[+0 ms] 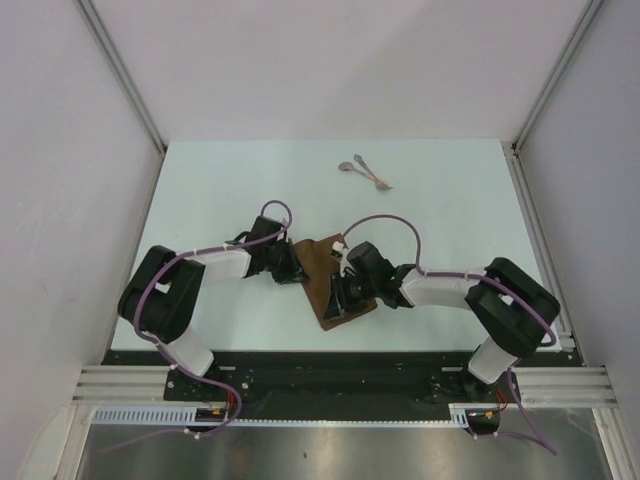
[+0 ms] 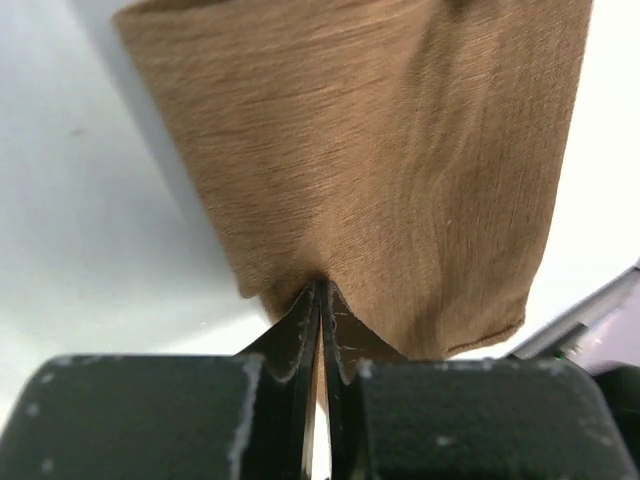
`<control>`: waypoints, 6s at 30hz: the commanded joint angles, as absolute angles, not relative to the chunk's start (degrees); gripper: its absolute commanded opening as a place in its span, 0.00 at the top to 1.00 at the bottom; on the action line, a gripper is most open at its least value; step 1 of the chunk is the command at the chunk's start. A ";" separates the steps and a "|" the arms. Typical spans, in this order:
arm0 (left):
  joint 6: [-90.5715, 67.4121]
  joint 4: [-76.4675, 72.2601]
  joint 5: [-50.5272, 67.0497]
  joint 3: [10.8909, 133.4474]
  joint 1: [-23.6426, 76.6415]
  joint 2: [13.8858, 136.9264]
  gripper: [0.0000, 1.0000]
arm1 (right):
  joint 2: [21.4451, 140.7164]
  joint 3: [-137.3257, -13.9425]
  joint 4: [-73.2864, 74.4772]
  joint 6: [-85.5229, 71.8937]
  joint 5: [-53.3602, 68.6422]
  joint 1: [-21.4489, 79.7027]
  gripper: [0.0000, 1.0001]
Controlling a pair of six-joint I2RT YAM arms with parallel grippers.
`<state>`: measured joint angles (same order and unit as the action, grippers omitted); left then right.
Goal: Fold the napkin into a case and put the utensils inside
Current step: Fold the lower triangle-folded napkin at the center of the board, then pick up the 2/3-rectangle-folded napkin from the center of the board.
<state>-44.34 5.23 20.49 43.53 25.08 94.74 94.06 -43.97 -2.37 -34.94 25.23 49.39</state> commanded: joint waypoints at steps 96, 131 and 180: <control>-44.38 46.75 -15.37 91.40 53.69 114.51 0.32 | 69.87 -30.77 9.67 -34.80 12.57 23.56 0.21; -41.75 21.01 -0.63 62.94 49.66 99.41 1.00 | 84.90 -39.63 -7.80 -36.12 25.40 23.81 0.15; -45.44 2.64 15.20 55.36 47.28 96.84 1.00 | 96.60 -45.96 -11.21 -41.23 7.39 32.43 0.91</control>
